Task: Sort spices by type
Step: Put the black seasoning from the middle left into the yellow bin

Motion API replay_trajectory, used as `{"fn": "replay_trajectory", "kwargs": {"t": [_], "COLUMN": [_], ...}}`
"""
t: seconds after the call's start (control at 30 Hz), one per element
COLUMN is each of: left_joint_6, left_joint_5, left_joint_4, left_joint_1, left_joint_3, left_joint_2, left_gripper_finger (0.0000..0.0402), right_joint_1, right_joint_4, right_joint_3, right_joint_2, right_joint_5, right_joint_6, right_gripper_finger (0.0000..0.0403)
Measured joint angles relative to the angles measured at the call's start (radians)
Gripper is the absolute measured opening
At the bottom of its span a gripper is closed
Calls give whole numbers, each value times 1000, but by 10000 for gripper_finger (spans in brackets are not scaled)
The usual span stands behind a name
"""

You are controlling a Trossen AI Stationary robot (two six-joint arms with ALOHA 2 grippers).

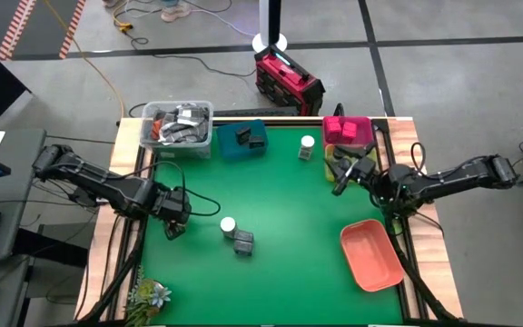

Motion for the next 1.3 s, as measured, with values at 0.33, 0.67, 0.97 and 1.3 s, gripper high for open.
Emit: {"fn": "replay_trajectory", "kwargs": {"t": [0.33,0.67,0.97,1.3], "left_joint_6": [92,295,460,620], "left_joint_5": [-79,-131,-90,-70], "left_joint_4": [-7,156,309,551], "left_joint_1": [33,186,310,355], "left_joint_3": [141,185,186,187], "left_joint_2": [0,1,1,42], "left_gripper_finger": [209,213,214,214], "right_joint_1": [-4,-51,-154,-165], "right_joint_4": [-8,-10,-57,-31], "right_joint_3": [65,192,267,296], "right_joint_2": [151,377,516,593], "right_joint_5": [-53,-125,-342,-400], "right_joint_6": [13,60,188,205], "right_gripper_finger": [268,268,268,268]}}
